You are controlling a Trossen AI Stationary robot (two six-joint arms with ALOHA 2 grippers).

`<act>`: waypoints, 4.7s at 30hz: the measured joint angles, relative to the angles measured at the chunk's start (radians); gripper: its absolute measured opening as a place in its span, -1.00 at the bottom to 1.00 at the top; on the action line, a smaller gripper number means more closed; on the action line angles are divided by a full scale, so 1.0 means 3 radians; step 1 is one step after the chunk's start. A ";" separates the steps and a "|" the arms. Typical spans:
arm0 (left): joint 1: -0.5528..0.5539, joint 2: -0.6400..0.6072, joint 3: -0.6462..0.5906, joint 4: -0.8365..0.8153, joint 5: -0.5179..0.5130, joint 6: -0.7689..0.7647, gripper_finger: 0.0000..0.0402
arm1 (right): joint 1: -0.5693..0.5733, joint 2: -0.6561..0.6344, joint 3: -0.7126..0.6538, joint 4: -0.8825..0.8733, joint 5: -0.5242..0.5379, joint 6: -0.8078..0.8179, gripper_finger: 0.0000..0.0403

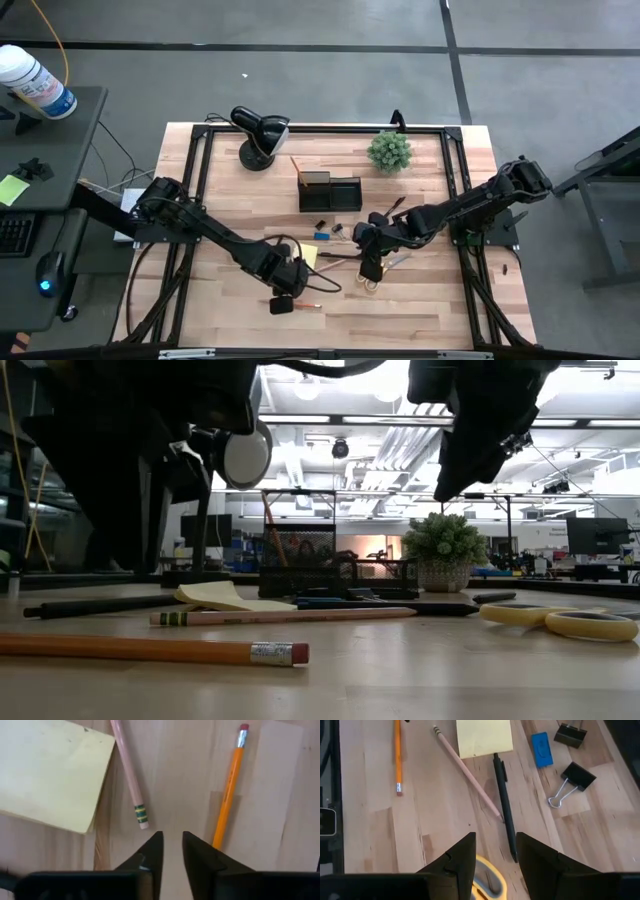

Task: Pick and place office supplies into organizer
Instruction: Put the pink pencil into the black desk organizer

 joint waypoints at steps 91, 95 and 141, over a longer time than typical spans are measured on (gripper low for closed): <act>-0.0044 0.0321 0.0004 0.0058 -0.0329 -0.0194 -0.95 | 0.0003 0.0000 0.0000 -0.0056 0.0226 -0.0137 -0.32; -0.0046 0.0233 -0.0015 -0.0042 -0.0313 -0.0148 -0.97 | 0.0003 0.0000 0.0000 -0.0057 0.0226 -0.0144 -0.32; 0.0576 -0.0456 0.1000 -0.2178 -0.1703 0.0907 -1.00 | -0.0043 -0.1354 0.0000 -0.0338 0.0670 -0.0254 -0.32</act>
